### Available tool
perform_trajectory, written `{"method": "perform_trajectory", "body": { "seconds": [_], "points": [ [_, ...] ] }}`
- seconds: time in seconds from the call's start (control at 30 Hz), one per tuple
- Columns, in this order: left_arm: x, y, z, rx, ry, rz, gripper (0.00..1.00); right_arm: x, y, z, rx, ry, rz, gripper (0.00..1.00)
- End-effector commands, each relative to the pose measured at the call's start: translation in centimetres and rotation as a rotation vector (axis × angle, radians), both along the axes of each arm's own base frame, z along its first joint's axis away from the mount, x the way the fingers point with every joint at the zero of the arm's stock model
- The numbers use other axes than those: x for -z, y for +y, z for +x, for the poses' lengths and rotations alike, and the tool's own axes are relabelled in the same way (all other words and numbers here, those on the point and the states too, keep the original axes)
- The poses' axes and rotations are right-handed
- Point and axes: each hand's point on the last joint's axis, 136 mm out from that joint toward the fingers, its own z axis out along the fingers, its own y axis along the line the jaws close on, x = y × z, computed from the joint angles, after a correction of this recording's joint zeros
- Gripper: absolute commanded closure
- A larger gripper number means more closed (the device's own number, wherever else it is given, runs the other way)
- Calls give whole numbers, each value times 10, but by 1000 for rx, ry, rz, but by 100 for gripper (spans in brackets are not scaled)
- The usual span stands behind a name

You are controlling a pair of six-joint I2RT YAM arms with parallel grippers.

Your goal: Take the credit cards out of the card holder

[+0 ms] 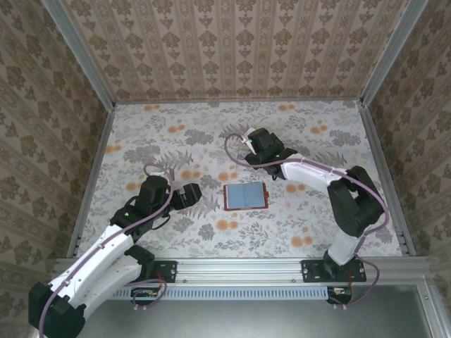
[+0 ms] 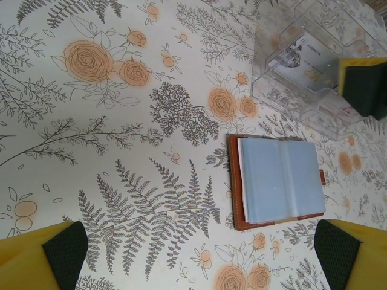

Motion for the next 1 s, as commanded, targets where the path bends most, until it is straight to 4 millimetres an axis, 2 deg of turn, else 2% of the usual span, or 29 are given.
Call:
{"method": "perform_trajectory", "body": {
  "seconds": [0.0,0.17,0.2,0.23,0.33,0.47,0.6,0.67,0.83,0.97],
  "points": [
    [-3,2,2,1,-20,-3,0,-47,-2,-12,32,-110,155,14],
    [-7,5,5,-30,-23,0,0,-89,-25,-42,86,-265,340,13],
    [-9,7,6,-43,-27,6,0,-95,-32,-48,100,-293,380,13],
    [-11,9,8,-56,-33,14,0,-99,-38,-53,113,-316,408,2],
    [-22,14,15,-89,-58,34,0,-101,-62,-67,172,-366,452,0],
    [-52,32,35,-171,-131,159,0,-95,-94,-82,276,-416,530,0],
    [-80,68,57,-321,-177,384,0,-85,-121,-97,325,-457,519,0],
    [-87,85,69,-380,-207,509,0,-76,-134,-102,355,-481,508,0],
    [-90,112,99,-388,-306,769,0,-51,-161,-110,430,-522,494,0],
    [-65,158,119,-430,-201,854,0,-20,-183,-104,524,-491,502,0]
  ]
}}
